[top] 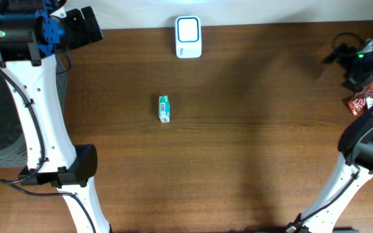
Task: Scan the item barcode
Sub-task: 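Carry the red snack bar right and drop it at the table edge, then reach the right gripper to the teal box and grasp it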
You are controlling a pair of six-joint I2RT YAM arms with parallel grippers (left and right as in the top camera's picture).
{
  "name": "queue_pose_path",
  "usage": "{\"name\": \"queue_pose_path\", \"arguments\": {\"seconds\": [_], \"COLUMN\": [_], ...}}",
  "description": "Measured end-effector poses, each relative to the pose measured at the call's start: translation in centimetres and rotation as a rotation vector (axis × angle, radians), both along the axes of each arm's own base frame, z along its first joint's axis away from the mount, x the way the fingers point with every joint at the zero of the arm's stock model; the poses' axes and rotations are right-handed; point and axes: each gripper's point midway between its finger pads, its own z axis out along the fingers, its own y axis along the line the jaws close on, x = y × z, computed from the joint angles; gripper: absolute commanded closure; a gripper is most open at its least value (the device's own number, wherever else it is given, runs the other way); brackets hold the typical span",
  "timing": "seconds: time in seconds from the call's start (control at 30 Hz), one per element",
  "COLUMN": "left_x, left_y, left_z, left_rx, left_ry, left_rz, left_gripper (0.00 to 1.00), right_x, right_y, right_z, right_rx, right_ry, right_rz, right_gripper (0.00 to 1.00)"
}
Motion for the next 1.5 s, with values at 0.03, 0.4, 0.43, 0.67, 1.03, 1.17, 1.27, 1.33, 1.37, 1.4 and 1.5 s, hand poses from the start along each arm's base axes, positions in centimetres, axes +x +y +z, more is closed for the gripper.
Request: {"name": "queue_pose_path", "arguments": {"seconds": [0.03, 0.4, 0.43, 0.67, 1.03, 1.17, 1.27, 1.33, 1.37, 1.4, 1.5], "left_x": [0.0, 0.0, 0.0, 0.0, 0.0, 0.0, 0.0, 0.0, 0.0, 0.0, 0.0], "left_y": [0.0, 0.0, 0.0, 0.0, 0.0, 0.0, 0.0, 0.0, 0.0, 0.0, 0.0], "left_z": [0.0, 0.0, 0.0, 0.0, 0.0, 0.0, 0.0, 0.0, 0.0, 0.0, 0.0], "left_rx": [0.000, 0.000, 0.000, 0.000, 0.000, 0.000, 0.000, 0.000, 0.000, 0.000, 0.000], "left_ry": [0.000, 0.000, -0.001, 0.000, 0.000, 0.000, 0.000, 0.000, 0.000, 0.000, 0.000], "left_rz": [0.000, 0.000, 0.000, 0.000, 0.000, 0.000, 0.000, 0.000, 0.000, 0.000, 0.000], "left_gripper": [0.01, 0.01, 0.01, 0.01, 0.01, 0.01, 0.01, 0.01, 0.01, 0.01, 0.01], "right_x": [-0.4, -3.6, -4.1, -6.6, -6.2, -5.1, -3.4, -2.9, -3.3, -3.5, -3.5], "right_y": [4.1, 41.6, 43.8, 51.8, 45.1, 38.4, 36.3, 36.1, 36.0, 36.1, 36.2], "right_z": [0.0, 0.8, 0.7, -3.6, -7.8, -8.0, -6.8, -6.0, -5.9, -5.8, -5.6], "right_rx": [0.066, 0.116, 0.120, 0.103, -0.259, -0.310, -0.285, -0.249, -0.210, -0.179, -0.133], "right_ry": [0.031, -0.054, -0.072, -0.007, 0.148, 0.244, 0.206, 0.176, 0.187, 0.190, 0.176], "right_rz": [0.097, 0.939, 0.968, 0.919, 0.792, 0.726, 0.764, 0.803, 0.811, 0.820, 0.856], "right_gripper": [0.01, 0.01, 0.01, 0.33, 0.37, 0.38, 0.71, 0.73, 0.73, 0.72, 0.84]}}
